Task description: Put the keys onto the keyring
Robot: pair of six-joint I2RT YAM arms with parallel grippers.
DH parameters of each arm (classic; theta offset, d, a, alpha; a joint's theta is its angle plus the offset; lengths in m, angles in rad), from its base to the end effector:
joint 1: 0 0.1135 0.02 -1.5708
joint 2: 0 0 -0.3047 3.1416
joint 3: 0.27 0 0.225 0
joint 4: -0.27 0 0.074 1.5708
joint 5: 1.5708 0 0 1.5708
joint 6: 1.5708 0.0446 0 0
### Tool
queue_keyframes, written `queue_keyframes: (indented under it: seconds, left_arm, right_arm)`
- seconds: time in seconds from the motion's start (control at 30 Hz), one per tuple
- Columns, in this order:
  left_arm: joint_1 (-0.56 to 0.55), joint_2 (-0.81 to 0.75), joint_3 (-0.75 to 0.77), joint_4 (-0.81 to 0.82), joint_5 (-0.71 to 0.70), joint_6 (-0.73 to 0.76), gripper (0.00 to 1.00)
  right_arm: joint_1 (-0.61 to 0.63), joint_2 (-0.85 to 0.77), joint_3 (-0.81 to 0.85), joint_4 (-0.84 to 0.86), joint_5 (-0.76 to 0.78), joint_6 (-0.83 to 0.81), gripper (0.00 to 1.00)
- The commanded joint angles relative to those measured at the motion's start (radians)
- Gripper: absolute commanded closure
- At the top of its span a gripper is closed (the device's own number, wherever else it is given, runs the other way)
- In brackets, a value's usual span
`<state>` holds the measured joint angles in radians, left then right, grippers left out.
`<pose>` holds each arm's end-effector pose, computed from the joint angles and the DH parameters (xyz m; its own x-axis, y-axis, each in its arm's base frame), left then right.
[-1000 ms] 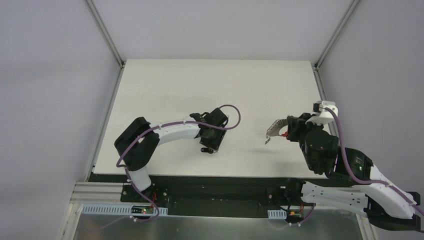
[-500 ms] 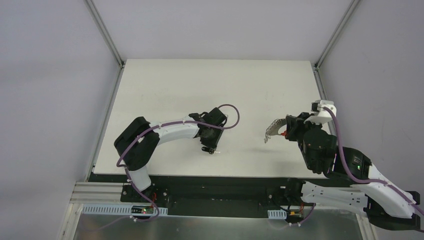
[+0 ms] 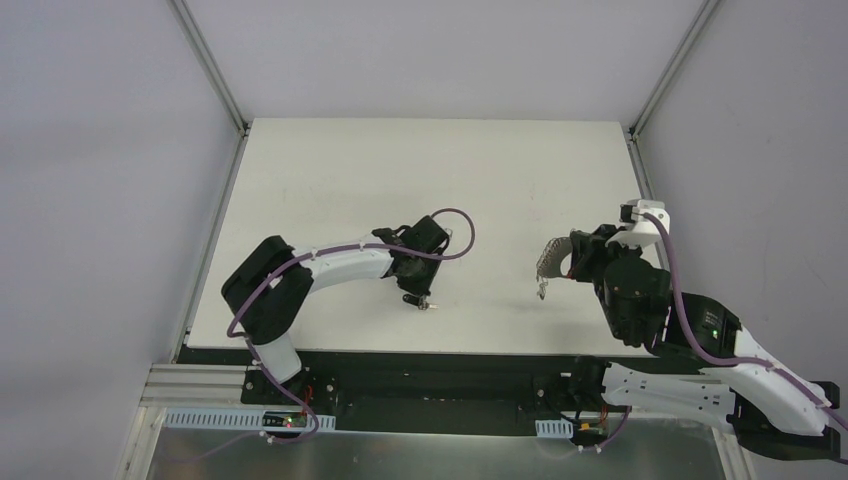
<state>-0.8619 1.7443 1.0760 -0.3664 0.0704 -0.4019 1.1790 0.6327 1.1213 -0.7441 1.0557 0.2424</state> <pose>0.2193 -0.2605 0.2245 -0.8204 0.3573 -0.4464 0.4995 0.8278 -0.2555 0.0475 0.0133 0.4242 -0.1258 0.0052 -0.9920 -0.1067 0.9941 0.0187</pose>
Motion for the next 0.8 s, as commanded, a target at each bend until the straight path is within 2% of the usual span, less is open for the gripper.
queue_keyframes:
  seconds: [0.0, 0.17, 0.33, 0.5, 0.6, 0.7, 0.77]
  left_arm:
    - [0.011, -0.123, -0.035, 0.03, -0.023, 0.02, 1.0]
    - [0.01, -0.245, -0.074, 0.06, -0.022, 0.046, 1.0]
    - [0.009, -0.362, -0.092, 0.075, 0.055, 0.104, 1.0]
    - [0.009, -0.465, -0.099, 0.108, 0.157, 0.125, 1.0]
    - [0.006, -0.561, -0.154, 0.206, 0.26, 0.152, 1.0]
    - [0.001, -0.68, -0.254, 0.315, 0.156, 0.155, 1.0]
    - [-0.006, -0.739, -0.275, 0.335, 0.148, 0.153, 1.0]
  right_arm:
    - [0.002, 0.023, 0.0, 0.053, -0.013, -0.009, 1.0]
    - [0.003, 0.019, -0.012, 0.087, -0.056, -0.035, 1.0]
    - [0.002, 0.03, -0.023, 0.129, -0.142, -0.078, 1.0]
    - [0.002, 0.051, -0.028, 0.163, -0.265, -0.13, 1.0]
    - [0.002, 0.062, -0.021, 0.164, -0.319, -0.145, 1.0]
    - [0.002, 0.068, -0.016, 0.172, -0.36, -0.155, 1.0]
    - [0.002, 0.077, -0.013, 0.173, -0.372, -0.155, 1.0]
